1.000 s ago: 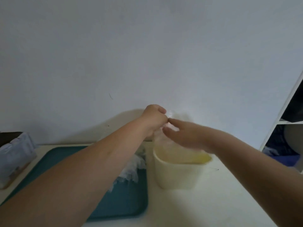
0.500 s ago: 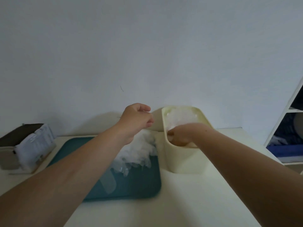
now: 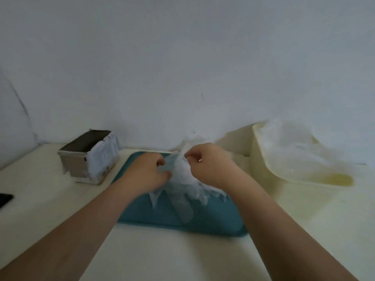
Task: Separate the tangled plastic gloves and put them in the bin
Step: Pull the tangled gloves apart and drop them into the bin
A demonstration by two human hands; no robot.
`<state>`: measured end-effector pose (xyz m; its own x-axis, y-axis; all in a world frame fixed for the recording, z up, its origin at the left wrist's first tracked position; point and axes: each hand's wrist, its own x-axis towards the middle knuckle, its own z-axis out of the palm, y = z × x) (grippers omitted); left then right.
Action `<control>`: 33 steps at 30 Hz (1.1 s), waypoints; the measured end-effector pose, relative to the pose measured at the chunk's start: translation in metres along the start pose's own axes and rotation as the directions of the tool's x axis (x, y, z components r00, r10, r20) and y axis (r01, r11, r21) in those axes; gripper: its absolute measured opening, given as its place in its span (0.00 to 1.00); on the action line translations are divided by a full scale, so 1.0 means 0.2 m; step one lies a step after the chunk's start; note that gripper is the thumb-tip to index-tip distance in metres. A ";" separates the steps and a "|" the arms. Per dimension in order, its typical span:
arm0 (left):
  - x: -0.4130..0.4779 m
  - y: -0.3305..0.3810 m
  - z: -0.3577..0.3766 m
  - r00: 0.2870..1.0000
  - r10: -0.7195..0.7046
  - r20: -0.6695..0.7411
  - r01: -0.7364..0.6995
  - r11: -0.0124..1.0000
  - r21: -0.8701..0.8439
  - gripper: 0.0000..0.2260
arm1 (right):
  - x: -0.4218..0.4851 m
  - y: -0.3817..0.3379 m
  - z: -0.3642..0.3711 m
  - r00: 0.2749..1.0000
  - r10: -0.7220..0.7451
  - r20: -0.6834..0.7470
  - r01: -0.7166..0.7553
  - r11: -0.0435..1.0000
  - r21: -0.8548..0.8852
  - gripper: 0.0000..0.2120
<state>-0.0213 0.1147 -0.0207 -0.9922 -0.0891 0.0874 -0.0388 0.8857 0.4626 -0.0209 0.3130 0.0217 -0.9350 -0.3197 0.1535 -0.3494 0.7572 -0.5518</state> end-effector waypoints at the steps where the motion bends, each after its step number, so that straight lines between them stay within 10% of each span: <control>1: -0.01 -0.07 0.01 0.999 -0.023 0.032 0.021 0.999 0.047 0.18 | 0.03 0.02 0.09 0.999 0.022 0.027 -0.022 1.000 0.020 0.12; 5: -0.01 -0.19 0.07 0.997 -0.048 0.059 0.048 0.999 -0.010 0.28 | 0.08 0.11 0.22 0.993 0.109 0.049 -0.113 0.990 0.090 0.15; 14: 0.14 -0.16 0.14 0.996 -0.081 0.030 0.086 0.973 -0.213 0.09 | 0.17 0.20 0.26 0.972 0.200 0.124 -0.200 0.980 -0.009 0.30; 19: 0.21 -0.19 0.18 0.996 -0.088 0.005 0.087 0.983 -0.162 0.29 | 0.18 0.23 0.27 0.978 0.208 0.027 -0.205 0.976 -0.079 0.07; 25: 0.21 -0.21 0.18 0.989 -0.046 0.139 0.102 0.897 -0.431 0.20 | 0.18 0.21 0.26 0.975 0.210 -0.078 -0.172 0.924 0.341 0.10; 30: 0.19 -0.22 0.10 0.996 -0.037 0.079 0.072 0.857 -0.510 0.04 | 0.13 0.15 0.33 0.931 0.336 0.145 -0.330 0.598 0.730 0.11; 33: 0.18 -0.20 0.01 0.996 -0.082 0.016 0.073 0.756 -0.651 0.05 | 0.15 0.16 0.31 0.929 0.340 0.145 -0.327 0.572 0.752 0.11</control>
<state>-0.0564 0.0781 -0.0383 -0.9874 -0.1546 0.0349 -0.0245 0.3666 0.9301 -0.0572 0.2917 -0.0426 -0.9789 -0.1221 -0.1641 0.1510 0.1098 -0.9824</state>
